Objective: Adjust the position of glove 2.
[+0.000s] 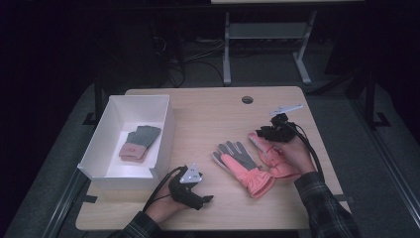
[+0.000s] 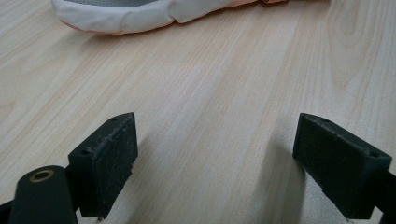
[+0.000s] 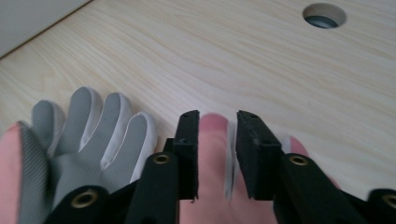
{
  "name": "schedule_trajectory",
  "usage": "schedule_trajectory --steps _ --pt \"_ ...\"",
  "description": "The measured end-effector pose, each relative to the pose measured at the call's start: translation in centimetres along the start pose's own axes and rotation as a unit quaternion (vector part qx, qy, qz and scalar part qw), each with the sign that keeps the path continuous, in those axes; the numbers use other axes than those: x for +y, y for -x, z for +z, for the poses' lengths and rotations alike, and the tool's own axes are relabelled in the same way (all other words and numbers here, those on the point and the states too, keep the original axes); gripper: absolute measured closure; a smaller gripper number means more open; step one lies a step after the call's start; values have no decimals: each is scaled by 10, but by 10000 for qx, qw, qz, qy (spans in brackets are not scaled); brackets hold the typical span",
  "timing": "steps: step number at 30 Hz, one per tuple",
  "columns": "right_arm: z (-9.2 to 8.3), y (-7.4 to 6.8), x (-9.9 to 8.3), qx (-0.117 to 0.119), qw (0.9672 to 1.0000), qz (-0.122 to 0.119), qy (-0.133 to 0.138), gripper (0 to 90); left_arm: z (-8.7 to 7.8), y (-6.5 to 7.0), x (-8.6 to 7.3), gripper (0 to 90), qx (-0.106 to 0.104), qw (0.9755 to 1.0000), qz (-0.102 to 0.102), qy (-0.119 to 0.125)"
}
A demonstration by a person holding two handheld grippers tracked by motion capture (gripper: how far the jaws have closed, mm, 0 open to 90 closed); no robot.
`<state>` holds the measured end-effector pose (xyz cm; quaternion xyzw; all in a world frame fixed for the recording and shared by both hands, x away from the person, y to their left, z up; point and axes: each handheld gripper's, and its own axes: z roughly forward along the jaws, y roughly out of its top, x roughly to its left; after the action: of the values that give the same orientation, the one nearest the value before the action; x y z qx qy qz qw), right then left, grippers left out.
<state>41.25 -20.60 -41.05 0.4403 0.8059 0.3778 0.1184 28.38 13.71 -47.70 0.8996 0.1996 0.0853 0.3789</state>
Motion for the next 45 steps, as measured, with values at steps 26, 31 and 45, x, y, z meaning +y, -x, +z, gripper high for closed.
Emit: schedule_trajectory --steps 26,31,45 --pt "-14 -3 -69 -481 9969 370 -495 637 1 0 0 131 -4 10000 -36 48" --pt "-14 -1 -71 -462 9972 354 -467 803 0 0 0 131 -6 10000 -23 22" --pt "-31 12 -65 123 9982 499 -312 892 1 0 0 131 -6 10000 -32 27"
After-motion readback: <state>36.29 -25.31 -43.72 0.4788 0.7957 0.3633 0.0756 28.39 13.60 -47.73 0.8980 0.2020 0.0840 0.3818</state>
